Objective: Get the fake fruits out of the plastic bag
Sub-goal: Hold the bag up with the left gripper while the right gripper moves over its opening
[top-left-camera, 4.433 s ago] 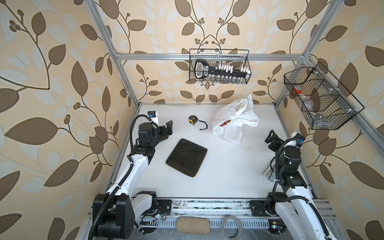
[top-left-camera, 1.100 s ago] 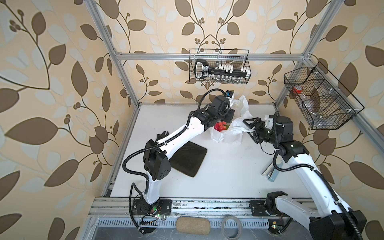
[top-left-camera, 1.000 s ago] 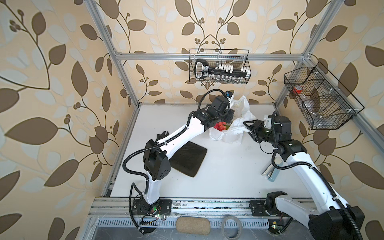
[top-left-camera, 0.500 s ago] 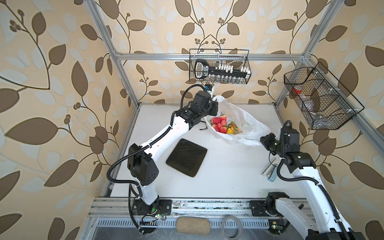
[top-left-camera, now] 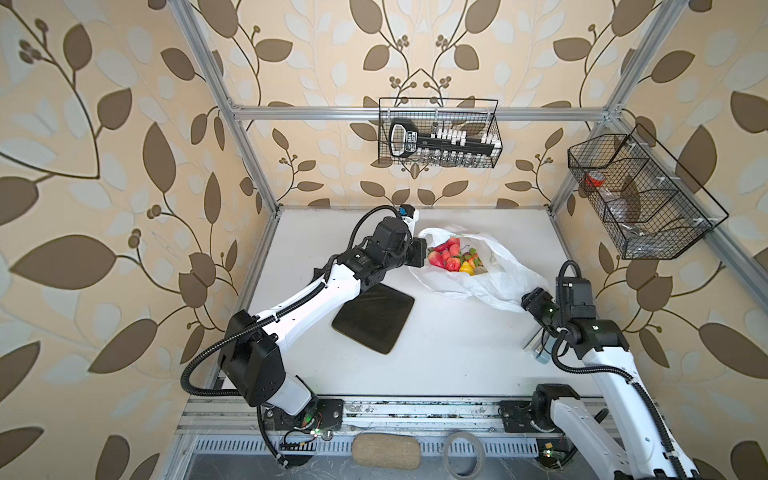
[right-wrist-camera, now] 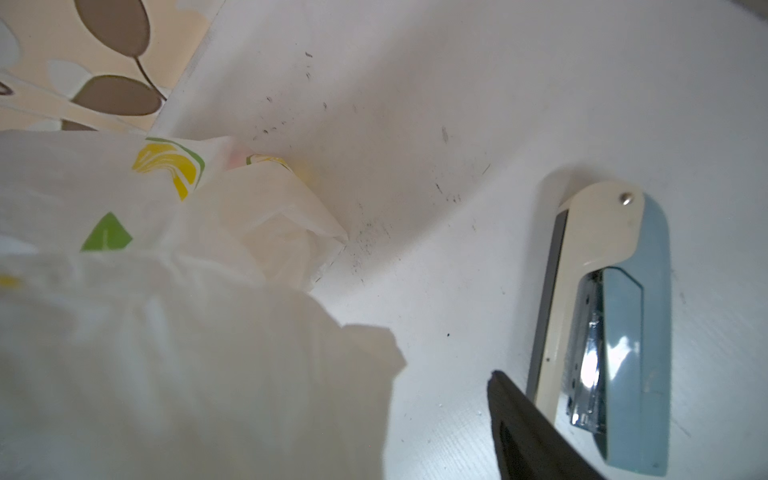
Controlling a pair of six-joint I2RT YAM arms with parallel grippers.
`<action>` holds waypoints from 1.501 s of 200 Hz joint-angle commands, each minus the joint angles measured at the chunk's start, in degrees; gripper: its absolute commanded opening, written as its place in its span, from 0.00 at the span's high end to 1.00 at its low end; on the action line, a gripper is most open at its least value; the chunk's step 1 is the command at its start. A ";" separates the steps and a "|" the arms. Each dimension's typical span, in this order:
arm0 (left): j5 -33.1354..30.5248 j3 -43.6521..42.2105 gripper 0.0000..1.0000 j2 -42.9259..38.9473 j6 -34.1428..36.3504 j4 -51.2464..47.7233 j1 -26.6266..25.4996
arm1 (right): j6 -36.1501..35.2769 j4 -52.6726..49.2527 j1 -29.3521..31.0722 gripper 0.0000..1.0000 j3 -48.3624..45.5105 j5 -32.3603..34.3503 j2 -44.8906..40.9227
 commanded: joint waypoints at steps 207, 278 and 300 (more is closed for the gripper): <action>3.96 2.24 1.00 -1.80 -2.71 7.03 -0.24 | -20.20 25.86 29.28 0.55 20.23 -2.57 19.09; 3.52 1.14 1.00 -3.34 -3.20 6.15 -0.23 | -21.65 29.38 30.81 0.64 18.26 11.05 38.39; 2.94 0.71 1.00 -3.31 -3.12 5.54 -0.28 | -21.07 29.39 30.85 0.67 15.88 14.46 40.42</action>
